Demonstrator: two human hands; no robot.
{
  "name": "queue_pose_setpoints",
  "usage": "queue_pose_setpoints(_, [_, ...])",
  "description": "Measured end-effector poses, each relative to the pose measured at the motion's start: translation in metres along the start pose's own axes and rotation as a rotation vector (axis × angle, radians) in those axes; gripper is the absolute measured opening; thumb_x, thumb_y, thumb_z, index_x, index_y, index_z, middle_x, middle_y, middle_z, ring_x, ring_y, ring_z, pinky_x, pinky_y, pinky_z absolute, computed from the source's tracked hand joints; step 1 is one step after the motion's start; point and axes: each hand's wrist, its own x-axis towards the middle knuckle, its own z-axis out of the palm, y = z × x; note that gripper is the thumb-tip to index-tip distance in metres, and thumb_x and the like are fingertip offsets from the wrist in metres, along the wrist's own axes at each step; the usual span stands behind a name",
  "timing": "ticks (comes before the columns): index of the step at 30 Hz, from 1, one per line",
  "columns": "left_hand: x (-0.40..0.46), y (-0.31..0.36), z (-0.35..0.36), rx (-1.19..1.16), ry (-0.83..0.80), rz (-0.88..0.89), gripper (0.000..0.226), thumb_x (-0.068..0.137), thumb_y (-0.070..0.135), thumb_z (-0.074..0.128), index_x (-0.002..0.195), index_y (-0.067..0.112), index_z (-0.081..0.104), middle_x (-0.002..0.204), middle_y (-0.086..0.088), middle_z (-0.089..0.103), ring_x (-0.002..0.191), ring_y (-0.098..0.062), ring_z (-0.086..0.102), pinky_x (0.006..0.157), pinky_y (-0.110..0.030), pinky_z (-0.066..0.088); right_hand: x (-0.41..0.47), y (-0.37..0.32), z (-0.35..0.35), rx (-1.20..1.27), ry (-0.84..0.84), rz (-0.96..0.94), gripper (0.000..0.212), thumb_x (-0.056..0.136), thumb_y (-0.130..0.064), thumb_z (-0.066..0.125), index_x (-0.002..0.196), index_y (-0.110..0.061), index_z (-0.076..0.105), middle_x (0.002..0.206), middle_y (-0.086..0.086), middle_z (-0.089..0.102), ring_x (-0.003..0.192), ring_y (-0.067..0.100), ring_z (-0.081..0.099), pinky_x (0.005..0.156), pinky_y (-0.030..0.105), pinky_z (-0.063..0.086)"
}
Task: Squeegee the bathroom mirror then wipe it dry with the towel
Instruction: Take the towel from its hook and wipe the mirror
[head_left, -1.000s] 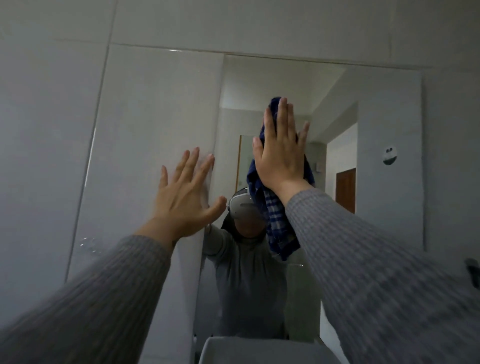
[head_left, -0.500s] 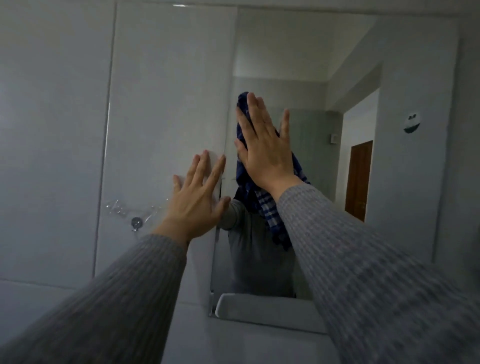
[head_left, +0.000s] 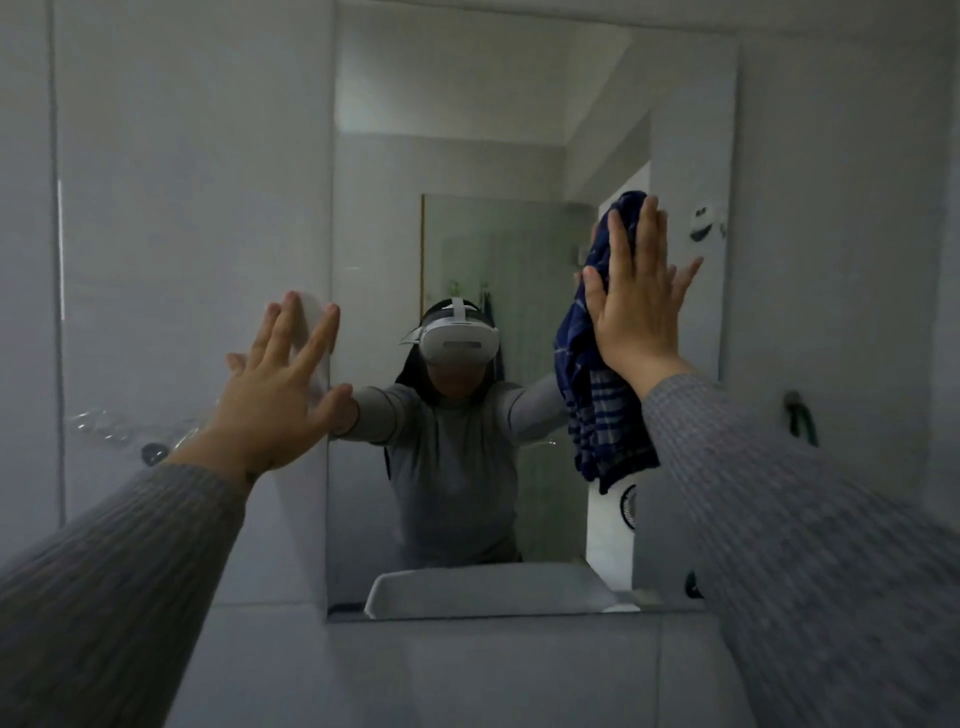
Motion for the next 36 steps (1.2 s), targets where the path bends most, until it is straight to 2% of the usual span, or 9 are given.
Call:
queue_pose_setpoints(4, [-0.001,0.000,0.002,-0.033,0.035,0.002,0.079,0.085,0.056,0.039,0.145,0.043,-0.011,0.156,-0.001,-0.022,0.140,-0.016,-0.023,0.112,-0.059,0.003,-0.016,0.043,0.001,-0.032,-0.015,0.100,0.060,0.100,-0.045,0.023,0.153,-0.022,0.007,0.161,0.011,-0.003,0.148,0.026,-0.001,0.110,0.064,-0.004])
queue_pose_setpoints(8, [0.000,0.001,0.003,-0.019,0.043,0.001,0.080,0.085,0.055,0.040,0.146,0.041,-0.010,0.156,-0.002,-0.021,0.141,-0.019,-0.021,0.112,-0.054,0.001,-0.054,0.064,0.006,0.022,0.015,0.223,0.062,0.098,-0.046,0.018,0.152,-0.017,0.012,0.161,0.014,0.002,0.148,0.029,0.002,0.110,0.066,0.002])
queue_pose_setpoints(14, [-0.002,0.008,0.003,-0.011,0.067,-0.016,0.080,0.091,0.043,0.049,0.148,0.036,-0.006,0.158,-0.007,-0.018,0.144,-0.025,-0.014,0.112,-0.045,-0.002,-0.099,0.037,0.022,0.021,0.052,0.270,0.059,0.100,-0.038,0.026,0.152,-0.013,0.014,0.160,0.018,0.004,0.148,0.032,0.003,0.114,0.064,0.005])
queue_pose_setpoints(18, [-0.002,0.004,0.005,0.012,0.043,-0.024,0.079,0.091,0.048,0.045,0.144,0.043,-0.014,0.156,-0.002,-0.024,0.142,-0.019,-0.021,0.112,-0.049,-0.001,-0.097,-0.013,0.029,0.031,0.050,0.132,0.059,0.100,-0.034,0.032,0.152,-0.013,0.014,0.159,0.020,0.006,0.147,0.034,0.004,0.114,0.059,-0.001])
queue_pose_setpoints(22, [0.000,0.001,0.005,0.030,0.024,-0.022,0.079,0.090,0.054,0.042,0.143,0.045,-0.015,0.157,-0.001,-0.023,0.141,-0.018,-0.021,0.112,-0.055,0.001,-0.093,-0.069,0.036,0.041,0.026,0.016,0.059,0.100,-0.036,0.032,0.153,-0.014,0.015,0.160,0.017,0.008,0.148,0.031,0.004,0.116,0.059,0.001])
queue_pose_setpoints(28, [-0.029,-0.005,0.016,0.015,0.162,-0.017,0.071,0.090,0.058,0.025,0.147,0.037,-0.011,0.158,0.000,-0.014,0.145,-0.017,-0.013,0.115,-0.052,-0.001,-0.107,-0.146,0.046,0.057,-0.022,-0.218,0.059,0.100,-0.035,0.033,0.153,-0.015,0.014,0.161,0.012,0.008,0.148,0.028,0.004,0.116,0.060,0.004])
queue_pose_setpoints(36, [-0.107,-0.010,0.068,-0.047,0.085,-0.155,0.069,0.095,0.044,0.024,0.148,0.021,-0.014,0.159,-0.001,-0.012,0.145,-0.013,-0.012,0.117,-0.054,0.001,-0.150,-0.204,0.066,0.061,-0.125,-0.450,0.059,0.101,-0.031,0.033,0.153,-0.016,0.011,0.161,0.009,0.007,0.148,0.027,0.004,0.114,0.062,0.006])
